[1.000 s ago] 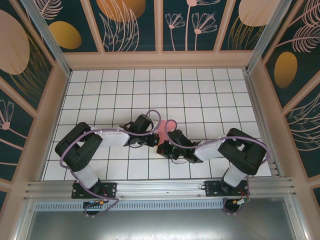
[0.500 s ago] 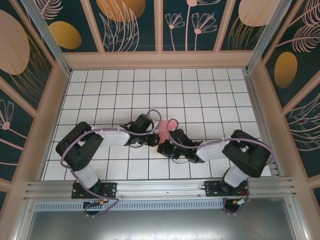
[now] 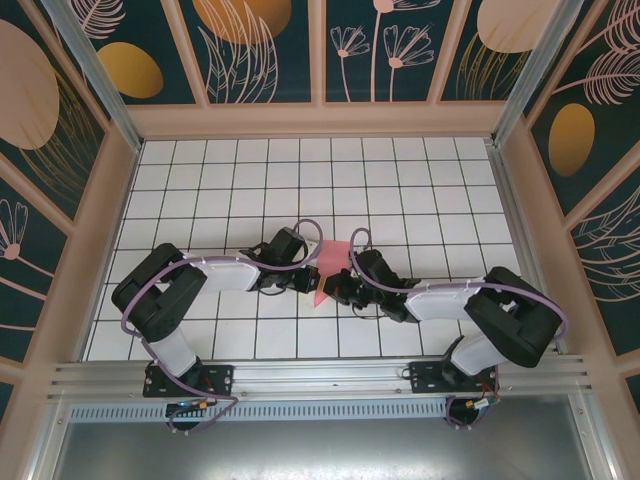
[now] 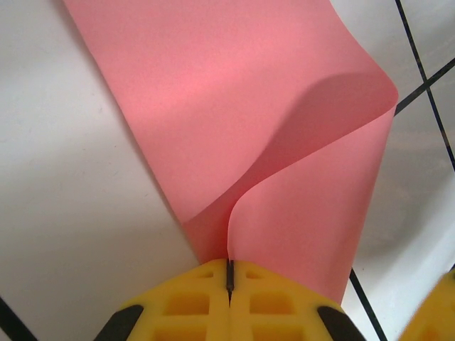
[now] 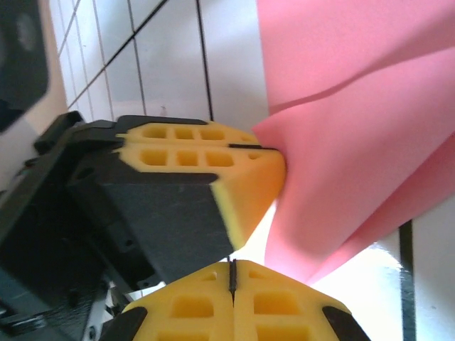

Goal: Fold a paper plane with a square sheet of paper (pick it up from the middle)
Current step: Third fold the triangle at the center of the table.

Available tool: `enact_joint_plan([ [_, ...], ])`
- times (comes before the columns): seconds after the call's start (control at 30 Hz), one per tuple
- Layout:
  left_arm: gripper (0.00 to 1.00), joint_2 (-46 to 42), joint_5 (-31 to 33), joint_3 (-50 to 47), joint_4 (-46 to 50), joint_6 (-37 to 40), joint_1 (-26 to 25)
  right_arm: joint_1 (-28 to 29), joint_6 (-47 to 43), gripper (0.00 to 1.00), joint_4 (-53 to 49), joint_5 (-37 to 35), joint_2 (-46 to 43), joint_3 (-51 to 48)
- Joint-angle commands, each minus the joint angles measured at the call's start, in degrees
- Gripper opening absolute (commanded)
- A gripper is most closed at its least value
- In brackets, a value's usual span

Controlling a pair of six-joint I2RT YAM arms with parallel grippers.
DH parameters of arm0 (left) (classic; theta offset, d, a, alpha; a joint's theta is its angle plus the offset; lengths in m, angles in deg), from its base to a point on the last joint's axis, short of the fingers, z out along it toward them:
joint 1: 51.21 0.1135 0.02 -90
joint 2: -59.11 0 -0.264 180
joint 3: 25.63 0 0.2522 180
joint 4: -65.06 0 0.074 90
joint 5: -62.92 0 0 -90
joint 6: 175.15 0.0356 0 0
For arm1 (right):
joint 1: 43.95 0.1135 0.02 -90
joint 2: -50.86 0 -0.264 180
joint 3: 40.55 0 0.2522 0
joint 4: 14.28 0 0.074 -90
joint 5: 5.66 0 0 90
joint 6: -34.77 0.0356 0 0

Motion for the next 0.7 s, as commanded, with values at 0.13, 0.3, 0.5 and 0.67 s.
enact_joint_plan([
  [0.13, 0.0, 2.4, -0.1, 0.1, 2.6, 0.9, 0.0, -0.5, -1.5, 0.05, 2.4, 2.2, 4.2, 2.2],
  [0.3, 0.0, 2.6, -0.1, 0.2, 2.7, 1.2, 0.1, -0.5, -1.8, 0.04, 1.7, 1.7, 6.2, 1.9],
  [0.5, 0.0, 2.9, 0.0, 0.3, 2.8, 1.3, 0.1, -0.5, -1.3, 0.05, 2.6, 0.9, 8.5, -0.8],
  [0.67, 0.0, 3.1, 0.1, 0.3, 3.0, 1.4, 0.0, -0.5, -1.2, 0.05, 3.3, 2.1, 9.7, -0.2],
])
